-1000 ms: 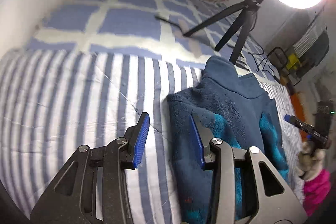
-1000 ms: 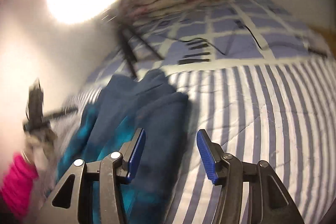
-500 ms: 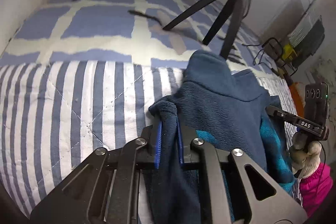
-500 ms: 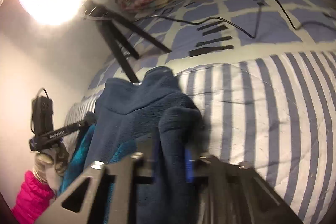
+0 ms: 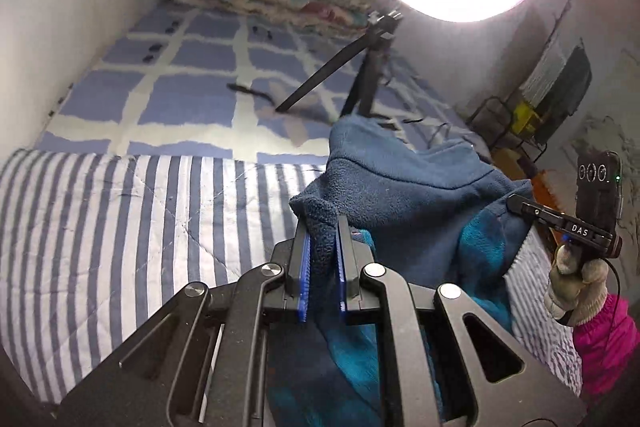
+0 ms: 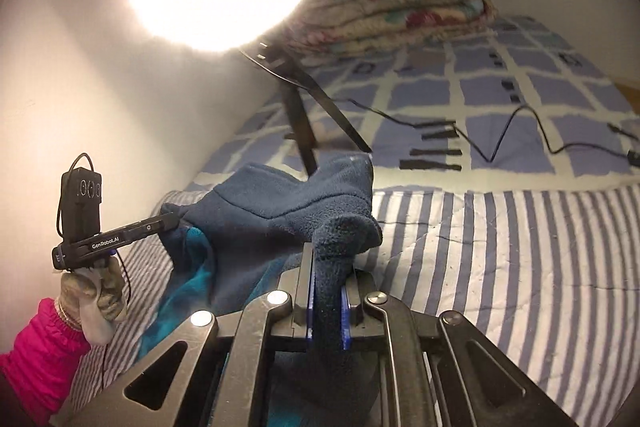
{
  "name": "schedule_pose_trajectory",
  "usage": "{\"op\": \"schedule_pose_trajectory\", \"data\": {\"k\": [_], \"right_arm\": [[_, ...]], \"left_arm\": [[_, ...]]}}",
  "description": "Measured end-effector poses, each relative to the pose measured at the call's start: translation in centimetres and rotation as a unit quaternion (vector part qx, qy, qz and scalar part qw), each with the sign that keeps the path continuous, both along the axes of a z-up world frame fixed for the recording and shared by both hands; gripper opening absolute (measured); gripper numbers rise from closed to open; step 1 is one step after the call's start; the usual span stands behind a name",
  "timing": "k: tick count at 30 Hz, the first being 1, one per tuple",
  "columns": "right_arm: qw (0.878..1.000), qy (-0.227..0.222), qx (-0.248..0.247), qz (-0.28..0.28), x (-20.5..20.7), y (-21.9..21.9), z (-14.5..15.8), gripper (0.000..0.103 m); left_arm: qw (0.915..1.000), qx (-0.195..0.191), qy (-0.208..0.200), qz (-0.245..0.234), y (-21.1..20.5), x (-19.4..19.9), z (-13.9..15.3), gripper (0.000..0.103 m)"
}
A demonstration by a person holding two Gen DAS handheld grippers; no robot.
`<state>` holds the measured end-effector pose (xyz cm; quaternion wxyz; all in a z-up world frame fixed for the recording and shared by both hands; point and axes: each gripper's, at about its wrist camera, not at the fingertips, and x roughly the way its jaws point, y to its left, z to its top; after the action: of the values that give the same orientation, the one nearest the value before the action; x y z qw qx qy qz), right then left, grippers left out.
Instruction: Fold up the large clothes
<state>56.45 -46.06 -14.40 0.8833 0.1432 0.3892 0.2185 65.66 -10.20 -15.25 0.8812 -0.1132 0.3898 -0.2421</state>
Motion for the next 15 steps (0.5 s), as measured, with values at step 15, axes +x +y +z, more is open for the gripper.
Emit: {"op": "schedule_pose_trajectory", "data": {"k": [15], "right_arm": [[0.999,-0.03,-0.008,0.038,-16.6,2.0,5.7,0.007]], "left_arm": [[0.9993,-0.011,-0.033,-0.009,3.2,-18.6,6.4,0.008]]}}
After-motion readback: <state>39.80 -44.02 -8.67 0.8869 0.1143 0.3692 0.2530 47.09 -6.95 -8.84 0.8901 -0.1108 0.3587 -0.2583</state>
